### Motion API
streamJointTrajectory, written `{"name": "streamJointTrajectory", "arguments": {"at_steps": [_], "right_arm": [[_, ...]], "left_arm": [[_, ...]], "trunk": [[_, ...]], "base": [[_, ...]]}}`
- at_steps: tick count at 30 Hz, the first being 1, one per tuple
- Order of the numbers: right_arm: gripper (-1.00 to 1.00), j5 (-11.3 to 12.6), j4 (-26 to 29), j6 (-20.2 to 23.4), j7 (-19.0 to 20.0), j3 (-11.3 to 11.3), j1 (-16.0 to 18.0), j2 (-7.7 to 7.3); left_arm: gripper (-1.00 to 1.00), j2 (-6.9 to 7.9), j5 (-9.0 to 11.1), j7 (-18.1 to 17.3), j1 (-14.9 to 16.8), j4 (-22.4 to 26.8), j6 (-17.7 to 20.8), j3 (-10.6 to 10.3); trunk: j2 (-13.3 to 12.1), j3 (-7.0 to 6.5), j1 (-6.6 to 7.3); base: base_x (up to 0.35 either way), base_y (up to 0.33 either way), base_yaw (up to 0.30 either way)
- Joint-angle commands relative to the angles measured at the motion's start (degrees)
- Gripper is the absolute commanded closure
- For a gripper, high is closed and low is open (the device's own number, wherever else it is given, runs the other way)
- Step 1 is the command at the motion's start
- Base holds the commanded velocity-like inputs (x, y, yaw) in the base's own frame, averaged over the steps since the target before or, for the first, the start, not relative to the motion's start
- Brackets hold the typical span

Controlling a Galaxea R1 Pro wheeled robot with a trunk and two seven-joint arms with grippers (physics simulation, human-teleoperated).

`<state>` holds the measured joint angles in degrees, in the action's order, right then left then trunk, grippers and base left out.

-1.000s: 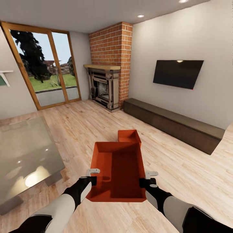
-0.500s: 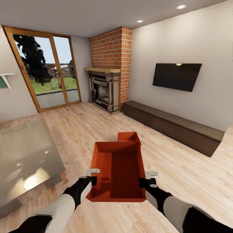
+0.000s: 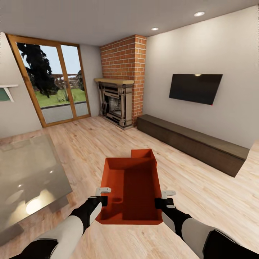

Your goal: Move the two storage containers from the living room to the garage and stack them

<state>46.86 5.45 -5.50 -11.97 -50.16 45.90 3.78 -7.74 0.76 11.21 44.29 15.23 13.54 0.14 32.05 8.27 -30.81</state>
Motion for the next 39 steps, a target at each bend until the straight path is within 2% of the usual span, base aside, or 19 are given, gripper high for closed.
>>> {"name": "streamJointTrajectory", "arguments": {"at_steps": [1,39], "right_arm": [[1.0,-0.1,0.0,-0.4,-0.4,0.5,0.1,-1.58],[1.0,-0.1,0.0,-0.4,-0.4,0.5,0.1,-1.58]], "left_arm": [[1.0,0.18,-0.7,2.1,0.0,0.0,0.5,0.1],[1.0,0.18,-0.7,2.1,0.0,0.0,0.4,0.0]], "trunk": [[0.1,0.01,-0.02],[0.1,-3.43,-0.02]], "base": [[0.0,0.0,0.0],[0.0,0.0,0.0]]}}
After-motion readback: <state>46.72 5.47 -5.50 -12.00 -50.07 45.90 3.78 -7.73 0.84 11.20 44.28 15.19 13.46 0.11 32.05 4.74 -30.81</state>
